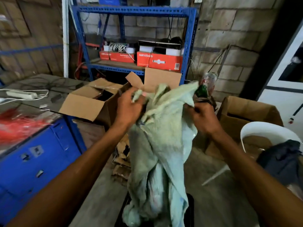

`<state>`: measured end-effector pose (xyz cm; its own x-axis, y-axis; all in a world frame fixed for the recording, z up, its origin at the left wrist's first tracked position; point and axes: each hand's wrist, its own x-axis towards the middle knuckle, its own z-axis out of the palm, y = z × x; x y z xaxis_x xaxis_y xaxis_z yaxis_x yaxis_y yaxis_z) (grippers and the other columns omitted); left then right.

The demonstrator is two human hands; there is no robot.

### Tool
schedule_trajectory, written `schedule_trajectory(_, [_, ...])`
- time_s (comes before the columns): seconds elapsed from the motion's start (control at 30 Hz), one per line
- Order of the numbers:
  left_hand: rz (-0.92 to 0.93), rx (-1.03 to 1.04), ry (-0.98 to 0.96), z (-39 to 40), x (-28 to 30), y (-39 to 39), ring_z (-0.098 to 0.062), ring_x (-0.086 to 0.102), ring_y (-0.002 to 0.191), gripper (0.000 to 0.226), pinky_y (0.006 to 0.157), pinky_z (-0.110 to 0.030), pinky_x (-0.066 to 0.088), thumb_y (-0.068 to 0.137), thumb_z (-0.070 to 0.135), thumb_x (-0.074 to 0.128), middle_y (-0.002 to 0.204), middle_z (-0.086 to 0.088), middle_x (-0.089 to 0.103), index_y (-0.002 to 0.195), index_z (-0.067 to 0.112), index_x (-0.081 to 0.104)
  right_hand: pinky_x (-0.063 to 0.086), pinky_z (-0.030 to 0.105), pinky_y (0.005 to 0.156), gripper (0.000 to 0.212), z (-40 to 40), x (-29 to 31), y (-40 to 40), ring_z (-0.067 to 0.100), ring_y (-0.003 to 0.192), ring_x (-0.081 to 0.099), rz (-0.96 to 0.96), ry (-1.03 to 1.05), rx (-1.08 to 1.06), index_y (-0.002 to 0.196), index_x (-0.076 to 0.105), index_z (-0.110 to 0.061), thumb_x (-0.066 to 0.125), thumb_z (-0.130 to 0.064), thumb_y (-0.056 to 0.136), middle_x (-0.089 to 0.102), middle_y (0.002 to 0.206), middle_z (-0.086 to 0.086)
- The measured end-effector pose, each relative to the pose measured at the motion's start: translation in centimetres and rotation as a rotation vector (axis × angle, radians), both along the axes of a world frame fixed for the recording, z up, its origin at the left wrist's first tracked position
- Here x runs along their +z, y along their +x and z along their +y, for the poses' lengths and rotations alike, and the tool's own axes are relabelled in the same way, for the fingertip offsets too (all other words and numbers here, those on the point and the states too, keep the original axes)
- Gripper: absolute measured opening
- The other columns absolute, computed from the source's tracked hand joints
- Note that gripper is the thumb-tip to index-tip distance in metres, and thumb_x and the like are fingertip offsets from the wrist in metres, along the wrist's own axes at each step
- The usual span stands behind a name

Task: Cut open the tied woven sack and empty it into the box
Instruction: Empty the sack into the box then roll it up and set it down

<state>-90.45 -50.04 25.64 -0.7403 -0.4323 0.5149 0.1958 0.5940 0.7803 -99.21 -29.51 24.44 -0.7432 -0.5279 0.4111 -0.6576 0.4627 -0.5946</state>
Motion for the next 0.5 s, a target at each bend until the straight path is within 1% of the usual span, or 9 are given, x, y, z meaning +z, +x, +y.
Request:
schedule_trajectory(0.07, [0.012,0.011,0.028,-0.6,0.4,0.1,-0.011,0.054,0.068,0.016,0.062,-0.025,0.042,0.089,0.024,0.06,0.071,0.002,0.059,0.078,0.012,0.06,0.046,0.035,0.056,0.035,0.2,0.2,0.3,0.002,0.053,0.05,-0.072,0.063,0.056,0.071,0.067,0.006,0.057,-0.022,0.09,0.066,0.069,0.021])
schedule_trajectory(0.13, [0.049,0.096,0.04,-2.1,0.9,0.0,-0.014,0.052,0.07,0.019,0.062,-0.025,0.04,0.092,0.021,0.057,0.075,-0.003,0.057,0.082,0.004,0.059,0.051,0.038,0.065,0.028,1.4,0.9,-0.2,0.013,0.068,0.058,-0.081,-0.113,-0.002,0.083,0.069,0.003,0.054,-0.018,0.092,0.071,0.084,0.023])
schedule_trajectory(0.17, [0.117,0.187,0.105,-3.0,1.4,0.0,-0.015,0.05,0.07,0.019,0.063,-0.025,0.039,0.093,0.02,0.055,0.074,-0.002,0.055,0.08,0.006,0.057,0.051,0.033,0.068,0.024,2.3,1.8,-0.4,0.015,0.072,0.059,-0.1,-0.22,-0.054,0.087,0.069,0.001,0.052,-0.016,0.092,0.072,0.088,0.021])
schedule_trajectory(0.2, [0.191,0.273,0.148,-3.9,1.7,0.2,-0.014,0.046,0.069,0.021,0.06,-0.023,0.037,0.094,0.02,0.053,0.07,0.002,0.05,0.075,0.012,0.051,0.05,0.023,0.069,0.02,3.1,2.7,-0.4,0.009,0.072,0.059,-0.115,-0.273,-0.038,0.089,0.068,-0.005,0.051,-0.016,0.09,0.071,0.087,0.013])
schedule_trajectory(0.23, [0.231,0.336,0.148,-4.7,2.0,0.4,-0.013,0.043,0.067,0.026,0.057,-0.021,0.034,0.094,0.022,0.051,0.066,0.006,0.044,0.069,0.019,0.044,0.047,0.013,0.069,0.018,3.9,3.3,-0.7,-0.002,0.071,0.059,-0.17,-0.227,0.027,0.087,0.067,-0.014,0.05,-0.015,0.086,0.07,0.083,-0.002])
schedule_trajectory(0.3, [0.223,0.379,0.098,-6.0,2.1,0.3,-0.015,0.043,0.069,0.028,0.056,-0.025,0.031,0.095,0.025,0.049,0.065,0.007,0.042,0.069,0.02,0.04,0.045,0.004,0.065,0.031,5.7,3.0,-2.3,-0.013,0.063,0.061,-0.246,-0.218,0.02,0.081,0.069,-0.029,0.051,-0.004,0.084,0.067,0.064,-0.027])
schedule_trajectory(0.37, [0.245,0.395,0.104,-6.5,1.9,0.2,-0.016,0.047,0.074,0.023,0.06,-0.027,0.031,0.096,0.026,0.047,0.07,0.001,0.048,0.079,0.012,0.044,0.048,0.004,0.054,0.048,8.0,1.8,-3.9,-0.014,0.05,0.059,-0.351,-0.408,-0.065,0.061,0.07,-0.028,0.051,0.007,0.088,0.062,0.046,-0.03])
schedule_trajectory(0.43, [0.253,0.381,0.084,-6.0,2.0,0.1,-0.017,0.048,0.076,0.021,0.062,-0.029,0.032,0.097,0.025,0.047,0.069,0.003,0.046,0.083,0.009,0.045,0.055,0.012,0.056,0.05,9.5,0.1,-5.0,-0.008,0.044,0.061,-0.549,-0.463,-0.137,0.04,0.067,-0.027,0.061,-0.011,0.087,0.062,0.041,-0.023])
schedule_trajectory(0.5, [0.217,0.324,0.042,-4.4,2.3,-0.2,-0.018,0.047,0.076,0.019,0.063,-0.03,0.032,0.096,0.021,0.048,0.067,0.007,0.044,0.081,0.009,0.045,0.056,0.014,0.056,0.043,9.1,-1.3,-5.1,-0.007,0.042,0.06,-0.632,-0.466,-0.122,0.045,0.066,-0.027,0.062,-0.012,0.086,0.062,0.04,-0.021])
